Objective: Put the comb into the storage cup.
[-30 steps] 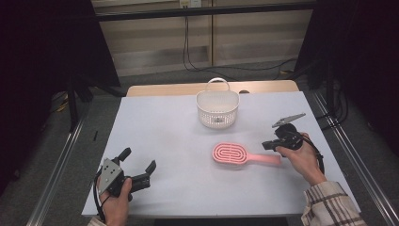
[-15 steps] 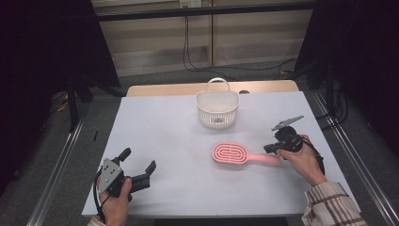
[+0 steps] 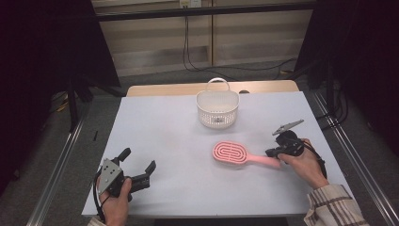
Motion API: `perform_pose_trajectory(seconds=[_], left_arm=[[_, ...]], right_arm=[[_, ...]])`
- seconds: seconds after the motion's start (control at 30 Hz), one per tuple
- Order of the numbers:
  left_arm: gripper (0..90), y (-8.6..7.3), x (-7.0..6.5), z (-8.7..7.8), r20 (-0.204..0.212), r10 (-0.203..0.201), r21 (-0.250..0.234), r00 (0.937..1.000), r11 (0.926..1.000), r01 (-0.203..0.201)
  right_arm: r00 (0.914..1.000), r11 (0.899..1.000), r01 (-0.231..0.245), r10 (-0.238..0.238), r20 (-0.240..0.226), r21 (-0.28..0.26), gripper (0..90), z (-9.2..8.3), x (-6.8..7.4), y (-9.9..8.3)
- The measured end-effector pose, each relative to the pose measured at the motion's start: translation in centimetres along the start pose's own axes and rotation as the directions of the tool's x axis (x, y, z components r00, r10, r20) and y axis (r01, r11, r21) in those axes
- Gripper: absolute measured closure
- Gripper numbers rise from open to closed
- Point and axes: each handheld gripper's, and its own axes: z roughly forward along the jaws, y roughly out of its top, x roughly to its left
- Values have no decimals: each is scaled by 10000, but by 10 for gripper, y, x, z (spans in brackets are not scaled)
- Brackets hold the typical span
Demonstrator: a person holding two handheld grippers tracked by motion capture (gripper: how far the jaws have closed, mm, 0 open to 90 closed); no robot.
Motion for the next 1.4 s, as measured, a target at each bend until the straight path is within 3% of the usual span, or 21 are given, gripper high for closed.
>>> perform_pose_trajectory(seconds=[0.6, 1.13, 1.4], left_arm=[[17, 0, 0, 0, 3, -6, 17, 10000, 10000, 6], [17, 0, 0, 0, 59, -45, -15, 10000, 10000, 45], [17, 0, 0, 0, 38, -21, -18, 10000, 10000, 22]], right_arm=[[9998, 9999, 108, -106, -187, 77, 900, 0, 6, -4], [9994, 9998, -93, 98, -330, 162, 900, -1, 6, -12], [9996, 9985, -70, 55, -279, -552, 900, -5, 2, -12]])
